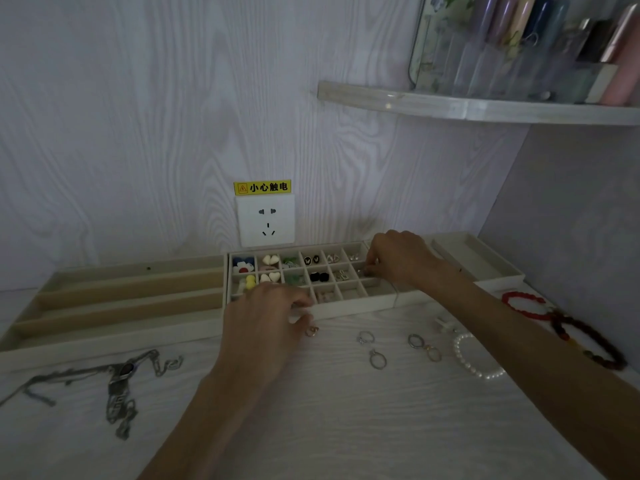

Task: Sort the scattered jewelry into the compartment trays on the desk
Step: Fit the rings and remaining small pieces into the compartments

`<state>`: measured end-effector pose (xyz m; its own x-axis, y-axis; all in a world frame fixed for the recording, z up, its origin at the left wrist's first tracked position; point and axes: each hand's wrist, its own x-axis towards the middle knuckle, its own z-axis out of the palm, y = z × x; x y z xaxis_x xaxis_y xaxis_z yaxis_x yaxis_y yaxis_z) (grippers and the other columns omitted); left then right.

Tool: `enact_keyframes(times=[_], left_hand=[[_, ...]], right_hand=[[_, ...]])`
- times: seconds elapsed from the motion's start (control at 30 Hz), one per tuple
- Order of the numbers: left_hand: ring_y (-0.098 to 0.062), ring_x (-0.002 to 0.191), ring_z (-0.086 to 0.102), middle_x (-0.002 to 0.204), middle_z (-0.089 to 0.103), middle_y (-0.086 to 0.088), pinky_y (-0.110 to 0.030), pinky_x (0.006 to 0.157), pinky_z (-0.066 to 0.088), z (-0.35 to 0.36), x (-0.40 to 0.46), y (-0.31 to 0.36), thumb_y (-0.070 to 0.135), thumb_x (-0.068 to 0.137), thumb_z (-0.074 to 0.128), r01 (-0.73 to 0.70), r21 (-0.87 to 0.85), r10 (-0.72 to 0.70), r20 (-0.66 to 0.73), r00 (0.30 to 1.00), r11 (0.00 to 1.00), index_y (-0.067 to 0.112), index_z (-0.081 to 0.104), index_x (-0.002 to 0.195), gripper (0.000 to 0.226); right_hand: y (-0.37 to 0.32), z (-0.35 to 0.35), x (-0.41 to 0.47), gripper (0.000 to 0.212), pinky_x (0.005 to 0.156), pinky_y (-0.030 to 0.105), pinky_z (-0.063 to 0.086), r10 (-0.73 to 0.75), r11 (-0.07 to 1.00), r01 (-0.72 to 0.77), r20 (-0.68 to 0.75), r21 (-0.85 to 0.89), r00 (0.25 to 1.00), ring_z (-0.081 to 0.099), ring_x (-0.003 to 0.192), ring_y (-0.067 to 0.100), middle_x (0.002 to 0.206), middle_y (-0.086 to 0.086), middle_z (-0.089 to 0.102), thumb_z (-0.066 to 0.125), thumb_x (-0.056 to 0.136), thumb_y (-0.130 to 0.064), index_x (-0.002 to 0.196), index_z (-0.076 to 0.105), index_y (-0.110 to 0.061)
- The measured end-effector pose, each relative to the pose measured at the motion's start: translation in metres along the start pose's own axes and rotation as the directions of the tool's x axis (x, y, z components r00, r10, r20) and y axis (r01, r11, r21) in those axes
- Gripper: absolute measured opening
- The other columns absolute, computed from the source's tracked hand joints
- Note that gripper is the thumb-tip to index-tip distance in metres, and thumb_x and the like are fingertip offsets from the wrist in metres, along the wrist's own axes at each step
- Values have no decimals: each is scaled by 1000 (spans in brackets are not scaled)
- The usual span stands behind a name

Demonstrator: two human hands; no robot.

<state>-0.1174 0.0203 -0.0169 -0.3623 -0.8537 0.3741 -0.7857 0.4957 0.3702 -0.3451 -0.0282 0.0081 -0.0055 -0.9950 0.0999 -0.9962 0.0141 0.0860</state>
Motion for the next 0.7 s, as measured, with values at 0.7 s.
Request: enact_keyframes(times=[0.7], left_hand=[[-18, 113, 35, 120, 46, 1, -32, 89, 30, 45, 87, 30, 34, 97, 29, -386, 246, 286, 360, 888, 889, 27, 52, 130, 41]], right_hand=[[22, -7, -25, 58, 75, 24, 25, -115, 992, 103, 206, 70, 972, 47, 102, 18, 112, -2, 55, 35, 93, 1, 134, 47, -38]])
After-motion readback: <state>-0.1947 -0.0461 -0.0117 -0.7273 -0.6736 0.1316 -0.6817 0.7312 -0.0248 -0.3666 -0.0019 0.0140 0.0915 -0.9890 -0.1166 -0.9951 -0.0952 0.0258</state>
